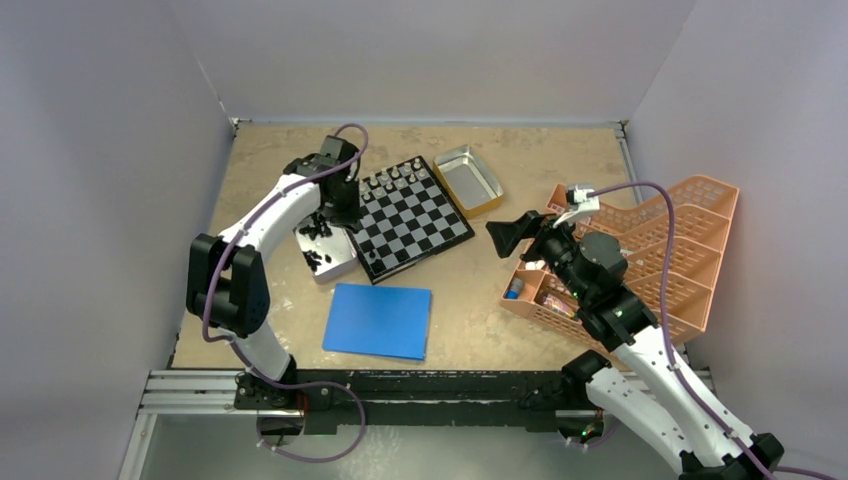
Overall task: Set up the chess pieces on the board
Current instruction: Pick up the chess piece from the storage box, then place the chess piece on the chessboard.
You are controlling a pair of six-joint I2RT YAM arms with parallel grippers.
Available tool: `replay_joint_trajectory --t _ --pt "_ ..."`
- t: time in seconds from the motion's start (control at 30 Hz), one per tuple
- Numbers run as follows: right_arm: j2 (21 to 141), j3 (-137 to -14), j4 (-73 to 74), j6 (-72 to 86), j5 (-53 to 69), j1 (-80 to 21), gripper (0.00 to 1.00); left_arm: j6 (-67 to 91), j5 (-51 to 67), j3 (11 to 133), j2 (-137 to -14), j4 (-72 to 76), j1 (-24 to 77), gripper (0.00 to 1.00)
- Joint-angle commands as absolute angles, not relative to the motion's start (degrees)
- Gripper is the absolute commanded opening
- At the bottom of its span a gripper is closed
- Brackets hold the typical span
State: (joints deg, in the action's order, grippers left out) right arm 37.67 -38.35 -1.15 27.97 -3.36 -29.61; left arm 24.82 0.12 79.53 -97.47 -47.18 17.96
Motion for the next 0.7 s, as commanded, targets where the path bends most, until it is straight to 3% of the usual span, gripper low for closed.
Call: replay_joint_trajectory --t 0.0,0.67 --pt "38.22 -39.47 -3.18 26.91 -3.91 -29.51 0.96 22.64 1.86 82.4 -96.44 -47.03 20.75 0.07" --pt "37.98 -39.66 -2.82 27.15 -5.35 -29.49 0.96 21.86 -6.37 86.92 -108.15 -48.59 30.98 0.09"
